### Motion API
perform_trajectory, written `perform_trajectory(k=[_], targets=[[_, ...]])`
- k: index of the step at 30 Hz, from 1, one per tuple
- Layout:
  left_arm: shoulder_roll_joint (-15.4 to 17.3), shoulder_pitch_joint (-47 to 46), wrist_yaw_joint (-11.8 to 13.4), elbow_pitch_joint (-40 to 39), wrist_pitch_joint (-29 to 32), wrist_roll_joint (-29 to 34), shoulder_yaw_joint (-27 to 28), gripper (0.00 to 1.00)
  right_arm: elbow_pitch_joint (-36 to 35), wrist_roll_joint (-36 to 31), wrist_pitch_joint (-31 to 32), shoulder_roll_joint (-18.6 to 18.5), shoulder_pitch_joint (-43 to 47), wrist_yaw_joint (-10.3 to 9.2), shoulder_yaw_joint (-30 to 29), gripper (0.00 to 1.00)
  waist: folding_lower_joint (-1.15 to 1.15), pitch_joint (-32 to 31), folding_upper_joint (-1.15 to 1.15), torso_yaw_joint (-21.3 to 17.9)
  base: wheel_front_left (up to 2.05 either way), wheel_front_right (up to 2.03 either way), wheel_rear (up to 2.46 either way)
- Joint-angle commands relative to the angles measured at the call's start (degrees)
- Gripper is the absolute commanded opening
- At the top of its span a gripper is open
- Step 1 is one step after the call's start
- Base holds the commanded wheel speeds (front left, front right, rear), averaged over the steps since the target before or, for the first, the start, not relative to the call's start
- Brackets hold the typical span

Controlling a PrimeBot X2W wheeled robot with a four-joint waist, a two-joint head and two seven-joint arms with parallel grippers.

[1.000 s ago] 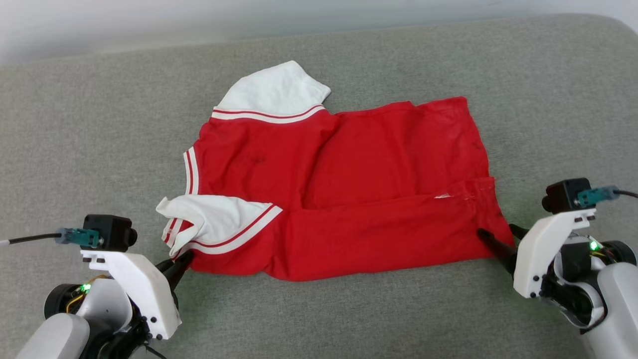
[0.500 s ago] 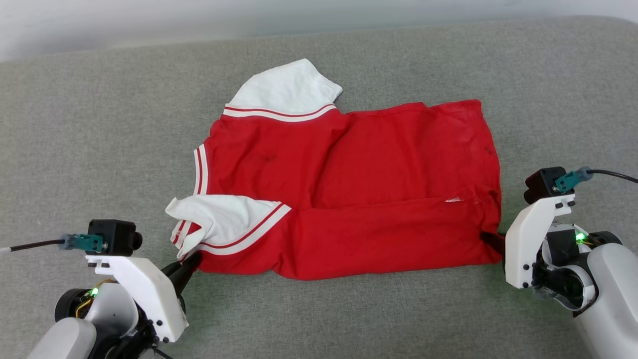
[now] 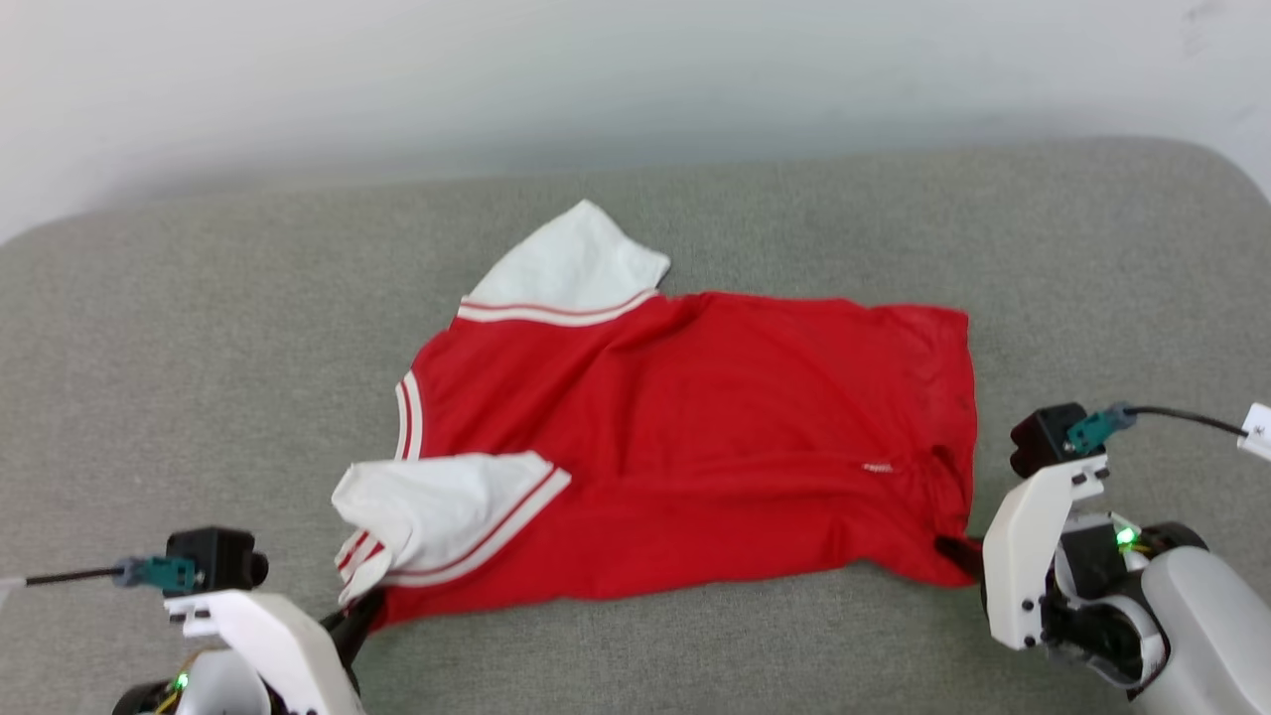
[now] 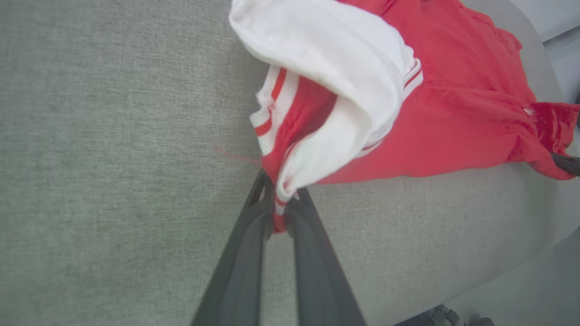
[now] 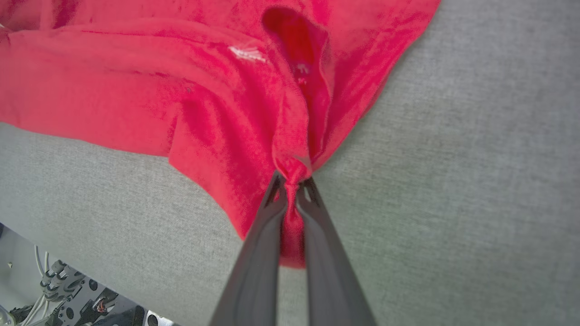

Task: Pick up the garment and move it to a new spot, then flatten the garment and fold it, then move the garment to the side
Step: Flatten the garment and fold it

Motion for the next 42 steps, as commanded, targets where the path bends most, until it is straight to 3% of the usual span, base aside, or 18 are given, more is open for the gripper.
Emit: perform_trajectory(k=[1, 12, 17, 18, 19, 20, 26, 32, 35, 42], targets=[[0.0, 1.2, 0.3, 0.0, -0.3, -0.3, 0.3, 0.00, -0.4, 0.6, -0.1, -0.3, 1.0, 0.12, 0.3, 0.00, 0.00, -1.8, 0.00, 0.3, 0.00, 0.00, 0.00], [1.9, 10.0, 3.5, -3.5, -0.9, -1.9, 2.6, 0.00, -5.3, 2.4, 0.8, -2.2, 7.8, 0.06, 0.1, 0.00, 0.00, -6.2, 0.00, 1.2, 0.00, 0.00, 0.00], [1.1, 9.1, 2.5, -3.5, -0.6, -1.8, 1.4, 0.00, -5.9, 1.6, 0.2, -1.9, 9.6, 0.06, -1.4, 0.00, 0.00, -5.2, 0.00, 1.3, 0.00, 0.00, 0.00], [0.8, 8.3, 2.1, -3.0, -0.9, -1.6, 1.1, 0.00, -5.7, 1.3, -0.2, -1.7, 9.9, 0.06, -1.7, 0.46, 0.00, -4.9, 0.00, 1.4, 0.00, 0.00, 0.00], [0.6, 7.5, 1.7, -2.4, -1.1, -1.3, 0.7, 0.27, -5.7, 1.0, -1.1, -1.4, 10.1, 0.06, -2.2, 1.00, 0.00, -4.6, 0.00, 1.4, 0.00, 0.00, 0.00], [0.3, 6.6, 1.3, -1.9, -1.6, -0.8, 0.5, 1.00, -5.9, 0.6, -2.2, -1.1, 10.2, 0.06, -2.6, 1.00, 0.00, -4.2, 0.00, 1.4, 0.00, 0.00, 0.00], [0.2, 1.8, 0.6, 0.2, -4.5, 3.0, -0.2, 1.00, -9.3, -3.2, -14.9, 0.5, 11.3, 0.06, -5.5, 1.00, 0.00, -3.5, 0.00, 0.5, 0.00, 0.00, 0.00], [0.8, -3.1, 3.3, -1.3, -8.2, 8.4, 0.6, 1.00, -14.0, -9.8, -27.9, 3.2, 11.1, 0.06, -10.2, 1.00, 0.00, -2.7, 0.00, -1.6, 0.00, 0.00, 0.00], [0.0, -6.8, 4.6, -1.5, -9.7, 10.4, 0.7, 1.00, -16.4, -12.2, -31.3, 5.4, 10.1, 0.06, -12.6, 1.00, 0.00, -1.0, 0.00, -2.8, 0.00, 0.00, 0.00], [-1.2, -19.9, 4.5, 0.8, -11.0, 13.1, 1.3, 1.00, -23.4, -16.5, -34.3, 9.1, 6.5, 0.06, -16.3, 1.00, 0.00, 7.2, 0.00, -6.6, 0.00, 0.00, 0.00]])
